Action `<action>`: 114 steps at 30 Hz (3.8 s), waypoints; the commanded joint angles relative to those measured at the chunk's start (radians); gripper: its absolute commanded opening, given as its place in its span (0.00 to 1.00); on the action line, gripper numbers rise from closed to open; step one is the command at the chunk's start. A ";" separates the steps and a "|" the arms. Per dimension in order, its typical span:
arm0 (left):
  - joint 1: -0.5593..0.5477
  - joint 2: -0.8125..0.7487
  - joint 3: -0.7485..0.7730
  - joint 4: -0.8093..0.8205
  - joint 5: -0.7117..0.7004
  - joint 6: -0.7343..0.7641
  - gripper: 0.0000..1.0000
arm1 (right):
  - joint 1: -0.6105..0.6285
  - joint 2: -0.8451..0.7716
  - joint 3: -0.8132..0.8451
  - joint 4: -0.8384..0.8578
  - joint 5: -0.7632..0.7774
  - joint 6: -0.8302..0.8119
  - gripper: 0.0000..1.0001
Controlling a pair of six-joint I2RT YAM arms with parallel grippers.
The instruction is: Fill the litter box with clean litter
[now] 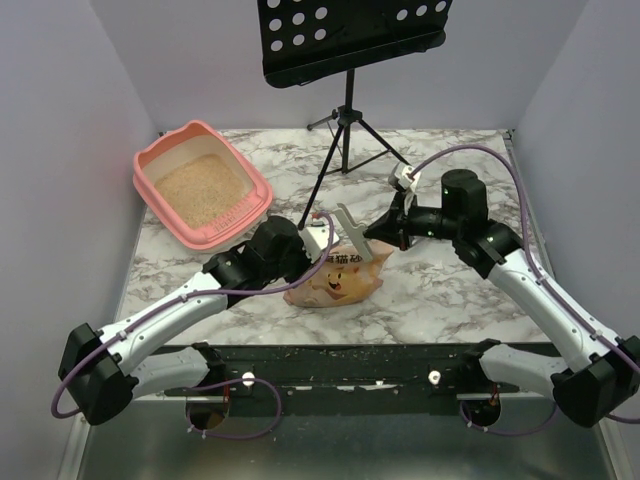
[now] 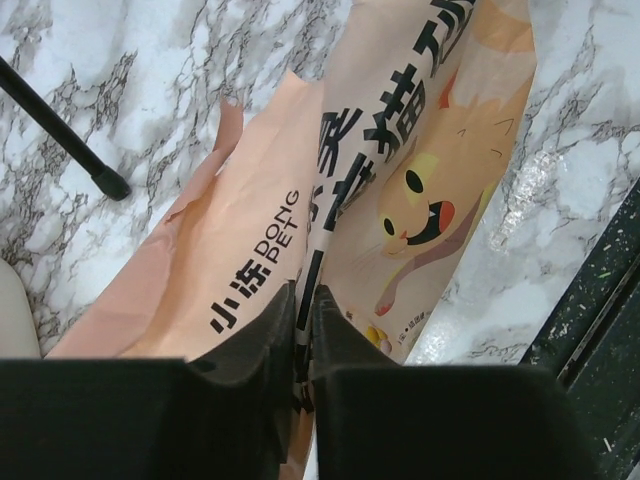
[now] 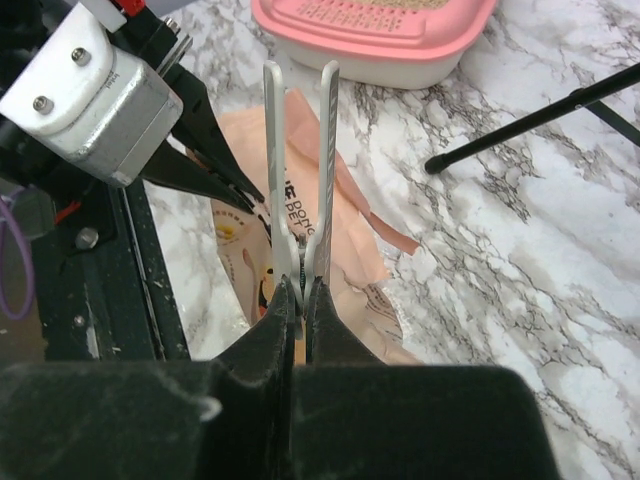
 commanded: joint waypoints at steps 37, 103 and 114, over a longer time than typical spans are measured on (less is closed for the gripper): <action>-0.006 -0.045 -0.018 0.050 -0.062 -0.077 0.06 | 0.074 0.216 0.117 -0.270 0.075 -0.393 0.01; -0.015 -0.128 -0.031 0.069 -0.117 -0.089 0.09 | 0.161 0.368 0.141 -0.180 0.024 -0.536 0.48; -0.018 -0.133 -0.031 0.070 -0.116 -0.088 0.09 | 0.161 0.337 0.215 -0.370 0.053 -0.613 0.01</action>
